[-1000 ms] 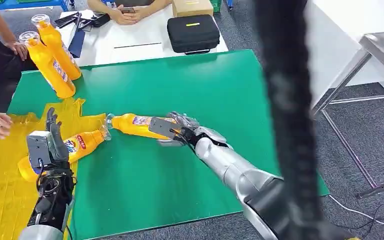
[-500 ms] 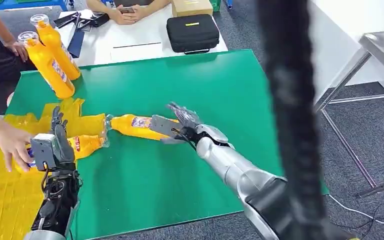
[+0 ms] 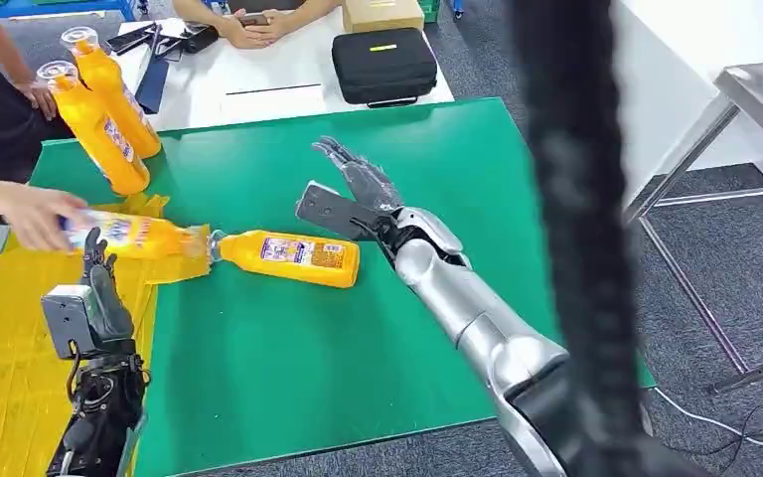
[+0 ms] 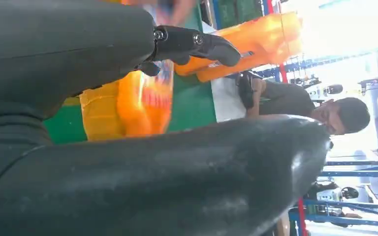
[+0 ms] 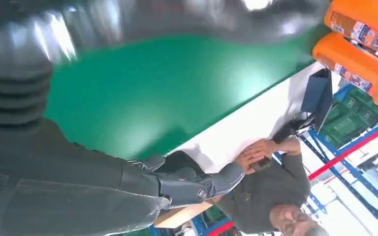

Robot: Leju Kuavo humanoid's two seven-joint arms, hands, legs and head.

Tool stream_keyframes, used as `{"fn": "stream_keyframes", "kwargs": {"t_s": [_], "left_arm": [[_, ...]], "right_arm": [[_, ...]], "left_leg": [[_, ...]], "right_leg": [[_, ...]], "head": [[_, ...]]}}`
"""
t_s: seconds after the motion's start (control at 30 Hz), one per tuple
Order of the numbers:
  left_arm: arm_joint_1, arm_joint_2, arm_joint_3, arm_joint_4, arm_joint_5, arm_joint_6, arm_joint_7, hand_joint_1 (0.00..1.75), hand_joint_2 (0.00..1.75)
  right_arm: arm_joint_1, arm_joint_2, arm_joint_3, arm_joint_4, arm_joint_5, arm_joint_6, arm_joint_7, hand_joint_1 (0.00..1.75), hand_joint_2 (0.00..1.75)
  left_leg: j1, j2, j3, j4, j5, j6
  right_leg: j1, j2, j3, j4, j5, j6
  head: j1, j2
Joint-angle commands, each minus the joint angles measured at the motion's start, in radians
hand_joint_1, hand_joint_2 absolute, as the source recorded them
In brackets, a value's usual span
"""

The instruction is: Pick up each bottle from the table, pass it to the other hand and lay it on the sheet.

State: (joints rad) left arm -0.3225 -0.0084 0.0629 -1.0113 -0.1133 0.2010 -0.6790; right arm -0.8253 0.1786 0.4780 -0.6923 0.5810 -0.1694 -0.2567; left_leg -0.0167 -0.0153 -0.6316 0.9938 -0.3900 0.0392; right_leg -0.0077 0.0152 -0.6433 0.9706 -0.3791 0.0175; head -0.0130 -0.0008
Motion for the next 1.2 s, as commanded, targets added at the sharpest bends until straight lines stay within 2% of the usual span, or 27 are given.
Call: {"fn": "stream_keyframes", "kwargs": {"t_s": [0.03,0.2,0.3,0.37,0.4,0.43,0.47,0.53,0.83,0.9,1.03,1.07,1.2], "left_arm": [[0.007,-0.008,0.027,-0.06,-0.022,0.017,0.03,0.0,0.0],[0.029,-0.013,0.048,-0.112,-0.028,0.015,0.052,0.0,0.0],[0.01,-0.011,0.052,-0.076,-0.035,0.0,0.055,0.0,0.0],[-0.002,-0.008,0.048,-0.053,-0.036,-0.006,0.051,0.0,0.0],[-0.005,-0.008,0.047,-0.047,-0.035,-0.005,0.047,0.0,0.0],[-0.006,-0.008,0.046,-0.044,-0.035,-0.005,0.045,0.0,0.0],[-0.007,-0.007,0.045,-0.042,-0.034,-0.004,0.043,0.0,0.0],[-0.007,-0.005,0.044,-0.037,-0.028,-0.004,0.043,0.0,0.0],[-0.007,-0.003,0.043,-0.035,-0.023,-0.005,0.043,0.0,0.0],[-0.012,-0.003,0.037,-0.027,-0.018,-0.01,0.045,0.0,0.0],[-0.053,-0.008,0.014,0.023,-0.012,-0.014,0.035,0.0,0.0],[-0.062,-0.011,0.008,0.028,-0.011,-0.014,0.033,0.0,0.0],[-0.053,-0.013,-0.007,0.005,-0.006,-0.014,0.035,0.0,0.0]], "right_arm": [[-0.032,-0.007,-0.014,-0.006,-0.007,0.024,0.011,0.0,0.0],[-0.041,0.005,-0.003,0.03,0.001,0.039,0.019,0.0,0.0],[-0.046,0.012,0.016,0.095,0.027,0.073,0.05,0.0,0.0],[-0.046,0.013,0.042,0.144,0.063,0.086,0.08,0.0,0.0],[-0.037,0.012,0.044,0.153,0.067,0.073,0.074,0.0,0.0],[-0.038,0.012,0.047,0.169,0.072,0.078,0.081,0.0,1.75],[-0.04,0.013,0.047,0.177,0.074,0.075,0.082,0.0,1.75],[-0.03,0.006,0.059,0.221,0.107,0.065,0.122,0.0,1.75],[-0.033,0.007,0.056,0.235,0.109,0.058,0.112,0.0,1.75],[-0.035,-0.001,0.063,0.271,0.138,0.059,0.177,0.0,1.75],[-0.021,-0.011,0.061,0.351,0.161,0.037,0.212,0.0,1.75],[-0.017,-0.009,0.06,0.368,0.163,0.045,0.222,0.0,1.75],[-0.015,-0.001,0.07,0.403,0.191,0.068,0.271,0.0,1.75]], "left_leg": [[0.002,0.0,0.004,0.001,-0.003,-0.003],[0.002,0.002,0.006,0.002,-0.004,-0.004],[0.001,0.001,0.003,0.001,-0.002,-0.002],[0.002,0.001,0.008,0.002,-0.005,-0.004],[0.001,0.0,0.004,0.0,-0.002,-0.002],[0.002,0.0,0.007,0.001,-0.003,-0.004],[0.001,0.0,0.004,0.0,-0.001,-0.002],[0.003,0.0,0.007,0.001,-0.004,-0.004],[0.002,0.0,0.006,0.001,-0.003,-0.004],[0.002,0.0,0.005,0.001,-0.003,-0.003],[0.002,-0.003,0.007,0.001,-0.003,-0.004],[0.001,-0.003,0.004,0.0,-0.001,-0.002],[0.002,-0.002,0.005,0.0,-0.002,-0.003]], "right_leg": [[0.002,-0.002,0.005,0.0,-0.002,0.0],[0.002,-0.001,0.006,0.001,-0.003,-0.001],[0.001,-0.001,0.004,0.0,-0.002,0.0],[0.002,-0.002,0.009,0.001,-0.004,-0.001],[0.001,-0.001,0.005,-0.001,-0.002,0.0],[0.002,-0.002,0.008,0.0,-0.003,-0.001],[0.001,-0.002,0.004,-0.001,-0.001,0.0],[0.003,-0.003,0.009,0.0,-0.004,-0.001],[0.002,-0.003,0.007,0.0,-0.003,-0.001],[0.002,-0.002,0.006,0.0,-0.003,-0.001],[0.002,-0.005,0.009,0.0,-0.004,-0.001],[0.001,-0.005,0.005,-0.001,-0.002,0.0],[0.002,-0.004,0.006,-0.001,-0.003,0.0]], "head": [[0.0,0.0],[0.0,0.0],[0.0,0.0],[0.0,0.0],[0.0,0.0],[0.0,0.0],[0.0,0.0],[0.0,0.0],[0.0,0.0],[0.0,0.0],[0.0,0.0],[0.0,0.0],[0.0,0.0]]}}
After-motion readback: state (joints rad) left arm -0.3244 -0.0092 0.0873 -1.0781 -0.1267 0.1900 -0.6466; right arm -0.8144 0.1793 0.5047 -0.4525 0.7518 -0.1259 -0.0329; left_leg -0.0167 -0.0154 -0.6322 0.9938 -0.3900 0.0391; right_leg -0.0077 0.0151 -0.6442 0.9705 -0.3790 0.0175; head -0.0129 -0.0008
